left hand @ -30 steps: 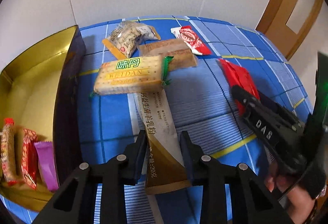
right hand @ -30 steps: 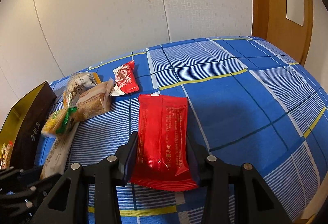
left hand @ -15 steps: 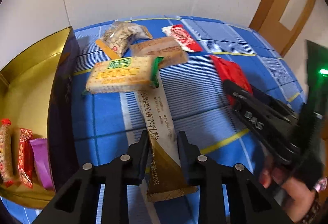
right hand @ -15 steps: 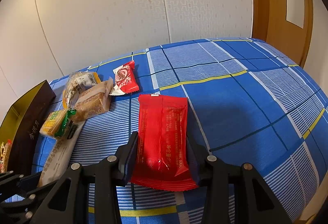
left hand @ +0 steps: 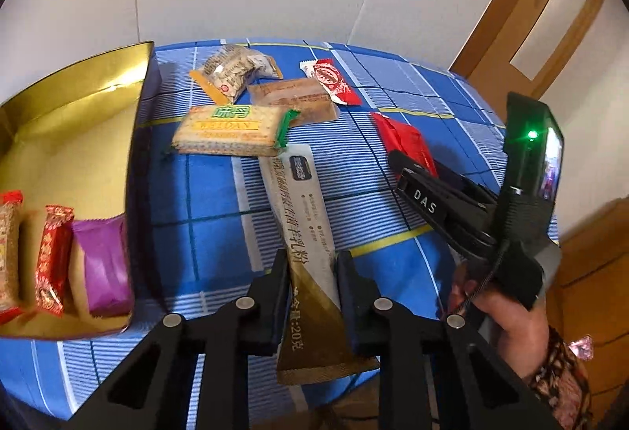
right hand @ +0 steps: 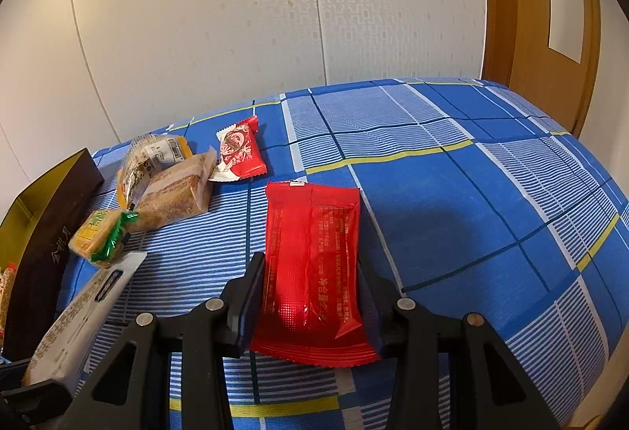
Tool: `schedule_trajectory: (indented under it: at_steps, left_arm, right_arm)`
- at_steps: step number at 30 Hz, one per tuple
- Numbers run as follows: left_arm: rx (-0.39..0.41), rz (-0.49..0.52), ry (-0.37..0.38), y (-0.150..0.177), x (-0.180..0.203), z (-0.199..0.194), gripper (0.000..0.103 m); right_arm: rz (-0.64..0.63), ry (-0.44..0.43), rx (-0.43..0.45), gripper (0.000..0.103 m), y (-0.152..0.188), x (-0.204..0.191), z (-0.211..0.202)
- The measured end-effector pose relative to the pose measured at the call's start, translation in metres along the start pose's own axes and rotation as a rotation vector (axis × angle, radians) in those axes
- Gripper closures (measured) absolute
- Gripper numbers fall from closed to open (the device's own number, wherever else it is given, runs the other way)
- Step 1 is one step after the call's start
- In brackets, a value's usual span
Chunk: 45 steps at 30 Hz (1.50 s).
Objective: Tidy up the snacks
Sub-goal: 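Carry the stick pack into the gold tray with the left tool while the right tool holds the red packet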
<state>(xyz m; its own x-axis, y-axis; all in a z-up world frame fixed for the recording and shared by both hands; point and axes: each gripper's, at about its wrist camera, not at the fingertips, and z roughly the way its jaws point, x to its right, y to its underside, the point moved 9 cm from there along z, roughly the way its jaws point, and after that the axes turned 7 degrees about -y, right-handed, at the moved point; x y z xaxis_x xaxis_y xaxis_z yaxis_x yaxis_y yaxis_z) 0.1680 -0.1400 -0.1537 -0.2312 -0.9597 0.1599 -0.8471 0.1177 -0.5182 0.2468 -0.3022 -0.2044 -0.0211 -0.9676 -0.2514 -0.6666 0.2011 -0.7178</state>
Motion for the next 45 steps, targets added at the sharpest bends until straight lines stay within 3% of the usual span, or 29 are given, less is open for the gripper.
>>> schedule_trajectory:
  at_steps: [11,21,29,37,45]
  left_arm:
    - [0.040,-0.021,0.059,0.008,-0.006,-0.035,0.080]
    - [0.101,-0.093,0.070,0.005,-0.039,-0.063,0.080]
    - [0.137,-0.163,0.034,0.004,-0.080,-0.071,0.080]
    - [0.165,-0.238,-0.049,0.003,-0.134,-0.072,0.080]
    - [0.145,-0.290,-0.126,0.006,-0.183,-0.057,0.080]
  right_arm:
    - [-0.002,0.000,0.000,0.059,0.000,0.000,-0.001]
    - [-0.004,0.002,0.000,0.059,0.000,0.000,-0.001]
    - [-0.005,0.002,0.000,0.059,0.000,0.000,-0.001]
    - [-0.008,0.004,0.000,0.059,0.000,0.000,-0.002]
    - [-0.014,0.009,-0.001,0.059,-0.001,0.000,-0.001]
